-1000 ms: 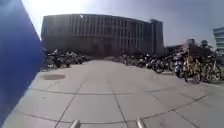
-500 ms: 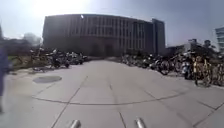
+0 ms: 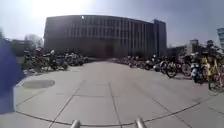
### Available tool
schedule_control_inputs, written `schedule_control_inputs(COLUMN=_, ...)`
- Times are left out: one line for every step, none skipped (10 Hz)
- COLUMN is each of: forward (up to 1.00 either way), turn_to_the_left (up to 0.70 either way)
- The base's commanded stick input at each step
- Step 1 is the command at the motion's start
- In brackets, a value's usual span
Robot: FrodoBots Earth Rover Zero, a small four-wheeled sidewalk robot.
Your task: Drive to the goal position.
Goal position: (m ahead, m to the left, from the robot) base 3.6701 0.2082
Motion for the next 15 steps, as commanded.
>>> schedule_control_inputs(forward=1.0, turn_to_the_left=0.0)
schedule_control_inputs(forward=1.0, turn_to_the_left=0.0)
schedule_control_inputs(forward=1.0, turn_to_the_left=0.0)
schedule_control_inputs(forward=1.0, turn_to_the_left=0.0)
schedule_control_inputs(forward=1.0, turn_to_the_left=0.0)
schedule_control_inputs(forward=1.0, turn_to_the_left=0.0)
schedule_control_inputs(forward=1.0, turn_to_the_left=0.0)
schedule_control_inputs(forward=1.0, turn_to_the_left=0.0)
schedule_control_inputs(forward=1.0, turn_to_the_left=0.0)
schedule_control_inputs(forward=1.0, turn_to_the_left=0.0)
schedule_control_inputs(forward=1.0, turn_to_the_left=0.0)
schedule_control_inputs(forward=1.0, turn_to_the_left=0.0)
schedule_control_inputs(forward=1.0, turn_to_the_left=0.0)
schedule_control_inputs(forward=1.0, turn_to_the_left=0.0)
schedule_control_inputs(forward=1.0, turn_to_the_left=0.0)
